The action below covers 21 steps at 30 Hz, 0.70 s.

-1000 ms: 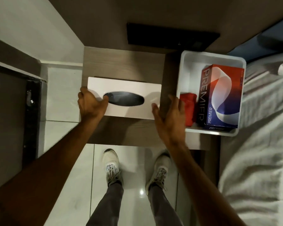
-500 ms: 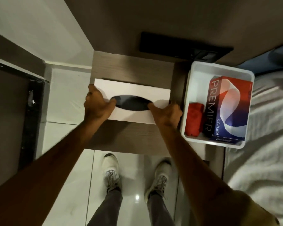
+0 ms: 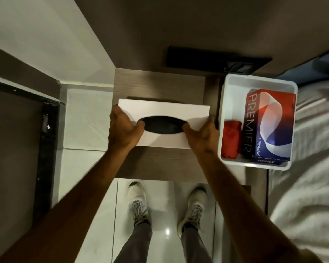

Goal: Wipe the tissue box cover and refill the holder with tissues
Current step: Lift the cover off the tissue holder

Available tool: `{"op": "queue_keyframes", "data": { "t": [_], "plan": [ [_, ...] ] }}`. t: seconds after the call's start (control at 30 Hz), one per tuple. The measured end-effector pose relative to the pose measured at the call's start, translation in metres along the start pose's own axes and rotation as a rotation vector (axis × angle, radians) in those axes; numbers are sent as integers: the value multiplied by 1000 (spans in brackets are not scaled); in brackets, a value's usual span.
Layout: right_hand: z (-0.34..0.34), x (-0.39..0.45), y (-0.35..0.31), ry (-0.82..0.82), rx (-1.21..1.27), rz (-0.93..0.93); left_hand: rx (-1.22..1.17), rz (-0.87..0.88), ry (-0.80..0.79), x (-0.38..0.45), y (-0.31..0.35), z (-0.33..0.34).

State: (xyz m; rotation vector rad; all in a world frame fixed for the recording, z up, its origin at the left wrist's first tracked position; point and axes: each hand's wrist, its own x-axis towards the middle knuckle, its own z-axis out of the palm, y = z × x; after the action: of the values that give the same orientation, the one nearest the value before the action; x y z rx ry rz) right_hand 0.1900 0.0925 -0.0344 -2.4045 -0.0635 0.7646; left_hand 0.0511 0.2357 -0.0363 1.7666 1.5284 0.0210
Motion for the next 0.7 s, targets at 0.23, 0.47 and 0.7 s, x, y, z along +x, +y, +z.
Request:
{"op": "queue_keyframes", "data": {
  "t": [0.23,0.47,0.7],
  "plan": [
    [-19,-89,50,-18,-42,13,44,-24,-88,-72,-43,-25],
    [13,-88,74,-44,-57,80,138,-100,-87,-76,-77,-4],
    [-5,-86,77,-243,-116,50,151,-138,-73,-69,-84,12]
  ]
}}
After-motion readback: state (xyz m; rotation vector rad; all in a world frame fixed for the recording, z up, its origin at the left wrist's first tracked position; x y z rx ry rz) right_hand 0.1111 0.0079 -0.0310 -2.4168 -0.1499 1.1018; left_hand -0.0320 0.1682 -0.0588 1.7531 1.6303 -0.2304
